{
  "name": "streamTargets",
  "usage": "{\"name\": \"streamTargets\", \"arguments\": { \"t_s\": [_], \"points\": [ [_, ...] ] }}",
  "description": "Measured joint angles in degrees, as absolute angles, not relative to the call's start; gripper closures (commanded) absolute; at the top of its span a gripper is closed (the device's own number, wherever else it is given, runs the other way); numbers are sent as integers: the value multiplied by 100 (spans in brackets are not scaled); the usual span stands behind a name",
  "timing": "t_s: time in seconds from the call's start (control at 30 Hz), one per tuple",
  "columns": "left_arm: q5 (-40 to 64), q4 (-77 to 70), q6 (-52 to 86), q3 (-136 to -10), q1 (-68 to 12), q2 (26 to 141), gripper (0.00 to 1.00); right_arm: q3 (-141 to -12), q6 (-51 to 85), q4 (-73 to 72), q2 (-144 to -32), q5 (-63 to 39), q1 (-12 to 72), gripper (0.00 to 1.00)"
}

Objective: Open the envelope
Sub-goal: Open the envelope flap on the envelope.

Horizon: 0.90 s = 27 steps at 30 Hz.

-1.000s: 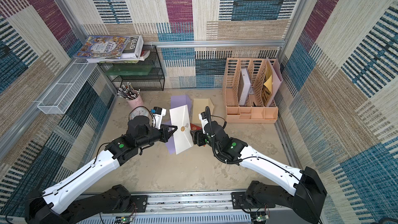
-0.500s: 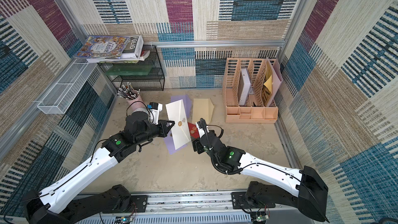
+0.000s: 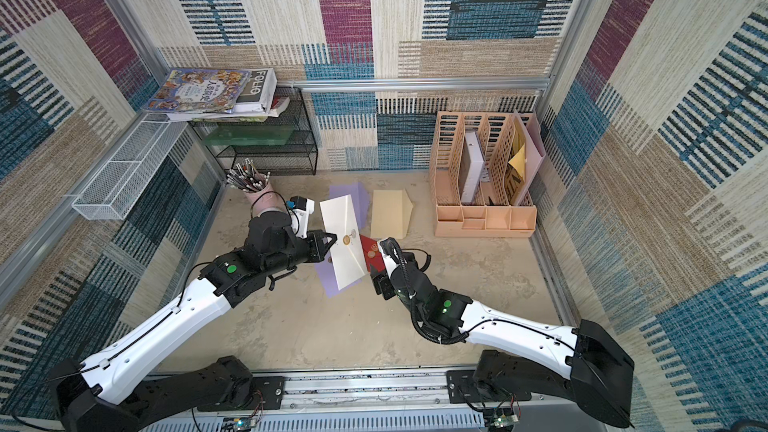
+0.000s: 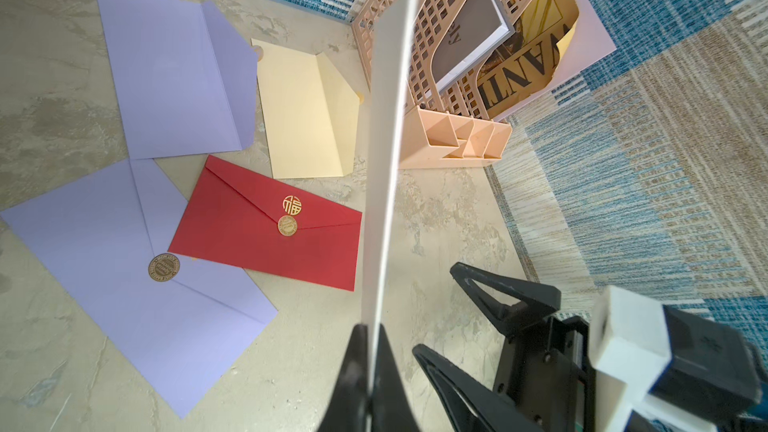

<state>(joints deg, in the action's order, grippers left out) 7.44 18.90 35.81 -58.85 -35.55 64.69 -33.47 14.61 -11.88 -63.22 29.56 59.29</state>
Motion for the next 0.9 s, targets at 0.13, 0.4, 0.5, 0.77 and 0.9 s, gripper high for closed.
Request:
{"name": "streamTargets", "arguments": {
  "t_s": [0.13,0.4,0.5,0.77,0.9],
  "points": [
    [742,1938,3601,-5894,-3555,6563,100,-3017,1188,-1697,-6366,2952,5929,24],
    [711,1892,3603,-5957,-3555,6860,100,-2919,499,-2574,-6504,2930,5933,24],
    [731,1883,3649,-5983,-3557,6930,100,-2864,342,-2834,-6617,2915,5929,25],
    [749,1885,3695,-6031,-3557,6893,100,-2974,102,-3253,-6980,2685,5933,25],
    [751,1887,3712,-6031,-3557,6890,100,-3133,-8,-3391,-7179,2633,5937,25]
  ]
}}
